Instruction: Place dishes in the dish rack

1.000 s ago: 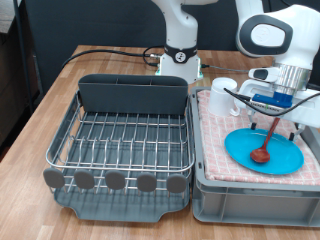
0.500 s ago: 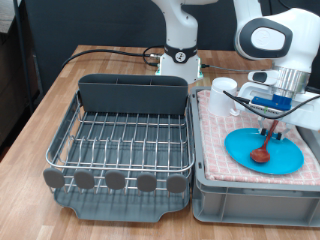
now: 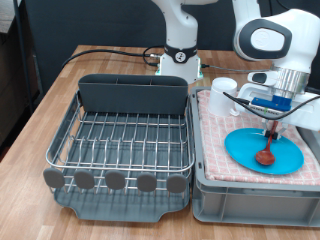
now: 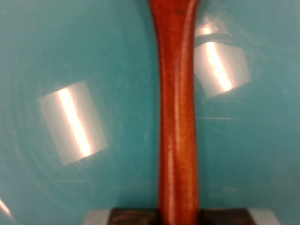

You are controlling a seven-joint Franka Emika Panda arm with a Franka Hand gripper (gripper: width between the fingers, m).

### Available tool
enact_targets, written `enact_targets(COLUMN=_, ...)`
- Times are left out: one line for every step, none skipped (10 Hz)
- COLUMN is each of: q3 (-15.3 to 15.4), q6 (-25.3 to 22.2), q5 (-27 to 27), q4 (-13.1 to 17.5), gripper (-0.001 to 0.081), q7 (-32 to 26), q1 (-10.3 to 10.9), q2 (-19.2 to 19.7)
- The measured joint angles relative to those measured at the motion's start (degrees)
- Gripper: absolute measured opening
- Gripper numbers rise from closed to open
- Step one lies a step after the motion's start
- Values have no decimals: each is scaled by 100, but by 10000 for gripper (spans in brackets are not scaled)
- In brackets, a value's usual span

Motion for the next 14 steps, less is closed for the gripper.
enact_targets(q3=31, q6=-62, q5=186, q4=2, gripper=91, q7=-97, q1=-5, q2=-75)
enact_targets(q3=88, q6=-164, q5=444, q4=1, gripper=91, q7=-288, q1=-28, q2=-191)
enact_targets(q3=141, q6=-258, q5=700, q4=-8, gripper=91, q7=-517, q1=-52, q2=-336)
enact_targets(q3=192, q6=-324, q5=1042, q4=-34, gripper=91, q7=-796, q1=-83, q2=-493)
enact_targets(q3=259, q6=-391, q5=1497, q4=-70, gripper=91, q7=-1187, q1=-138, q2=-656)
enact_targets(q3=325, q6=-480, q5=1999, q4=-115, gripper=91, q7=-1613, q1=-191, q2=-830)
enact_targets(q3=378, q6=-596, q5=2499, q4=-170, gripper=91, q7=-1999, q1=-227, q2=-1022)
enact_targets(q3=399, q6=-733, q5=2980, q4=-248, gripper=91, q7=-2303, q1=-243, q2=-1236)
enact_targets(q3=399, q6=-905, q5=3346, q4=-354, gripper=91, q7=-2437, q1=-246, q2=-1472)
enact_targets(q3=394, q6=-1078, q5=3590, q4=-469, gripper=91, q7=-2383, q1=-245, q2=-1706)
enact_targets(q3=397, q6=-1258, q5=3771, q4=-592, gripper=91, q7=-2093, q1=-237, q2=-1937)
enact_targets(q3=410, q6=-1512, q5=3991, q4=-703, gripper=91, q7=-1727, q1=-213, q2=-2161)
enact_targets(q3=420, q6=-1569, q5=4064, q4=-836, gripper=91, q7=-1613, q1=-189, q2=-2387)
enact_targets(q3=423, q6=-1565, q5=4102, q4=-1048, gripper=91, q7=-1572, q1=-185, q2=-2666)
